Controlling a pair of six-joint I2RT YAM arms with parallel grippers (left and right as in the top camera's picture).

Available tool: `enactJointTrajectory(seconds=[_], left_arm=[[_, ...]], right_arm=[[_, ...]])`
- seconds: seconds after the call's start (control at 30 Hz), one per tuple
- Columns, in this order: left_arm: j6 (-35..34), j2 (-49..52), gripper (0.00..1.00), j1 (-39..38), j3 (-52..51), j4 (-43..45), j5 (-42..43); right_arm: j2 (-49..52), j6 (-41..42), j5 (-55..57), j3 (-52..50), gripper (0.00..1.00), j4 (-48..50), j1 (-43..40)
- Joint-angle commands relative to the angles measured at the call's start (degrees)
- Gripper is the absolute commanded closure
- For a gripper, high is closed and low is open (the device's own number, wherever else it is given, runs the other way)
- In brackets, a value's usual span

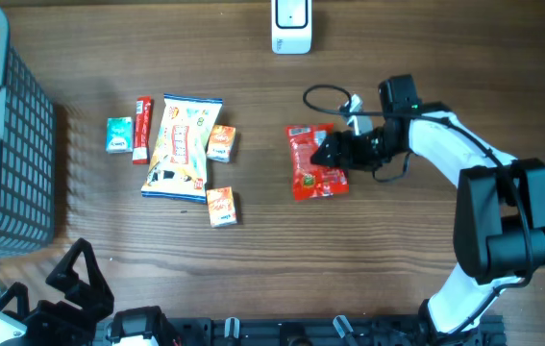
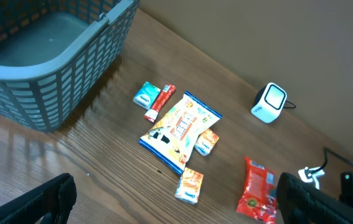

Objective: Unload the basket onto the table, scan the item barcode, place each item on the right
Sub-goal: 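Lower the right gripper and grasp the red snack bag's right edge, then move the left gripper toward the left side of the red bag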

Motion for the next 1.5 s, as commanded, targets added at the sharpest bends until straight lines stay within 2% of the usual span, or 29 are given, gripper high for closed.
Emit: enactJointTrajectory(seconds=[0.0, 0.13, 0.33, 0.5, 0.97, 1.03, 1.1, 1.17, 1.23, 1.37, 1.47], left_arm=[[0.0, 0.0, 0.0, 0.2, 0.2, 0.2, 0.7], [0.0, 0.0, 0.0, 0.2, 0.2, 0.2, 0.7], [0.0, 0.0, 0.0, 0.2, 0.2, 0.2, 0.7], [0.0, 0.0, 0.0, 0.2, 0.2, 0.2, 0.7], [0.0, 0.0, 0.0, 0.2, 0.2, 4.5, 0.7], [-2.2, 0.0, 0.0, 0.2, 0.2, 6.1, 3.4], [-2.8, 0.2, 0.0, 0.2, -1.2, 9.6, 14.2], [0.3, 0.4, 0.0, 0.2, -4.4, 13.5, 27.3], [0.5, 1.1, 0.0, 0.2, -9.4, 15.3, 34.1], [0.5, 3.7, 0.0, 0.2, -21.6, 15.2, 32.4], [3.0, 6.5, 0.0, 0.2, -26.3, 12.7, 32.3]], right_arm=[[-1.2, 1.0, 0.9, -4.1, 0.0, 3.7, 0.1], [0.5, 5.8, 0.7, -7.4, 0.01, 11.1, 0.1], [4.9, 8.5, 0.3, -7.6, 0.07, 12.6, 0.1], [4.8, 8.5, -4.4, -7.2, 0.27, 13.9, 0.1], [4.9, 8.7, -4.6, -7.3, 0.27, 13.6, 0.1], [4.9, 8.7, -4.6, -7.3, 0.27, 13.4, 0.1], [4.9, 8.7, -4.6, -7.3, 0.27, 13.2, 0.1], [4.9, 8.7, -4.6, -7.3, 0.27, 13.3, 0.1], [4.9, 8.8, -4.6, -7.3, 0.27, 13.3, 0.1], [4.9, 8.6, -4.6, -7.3, 0.27, 12.8, 0.1], [4.9, 8.2, -4.5, -7.3, 0.27, 11.8, 0.1]])
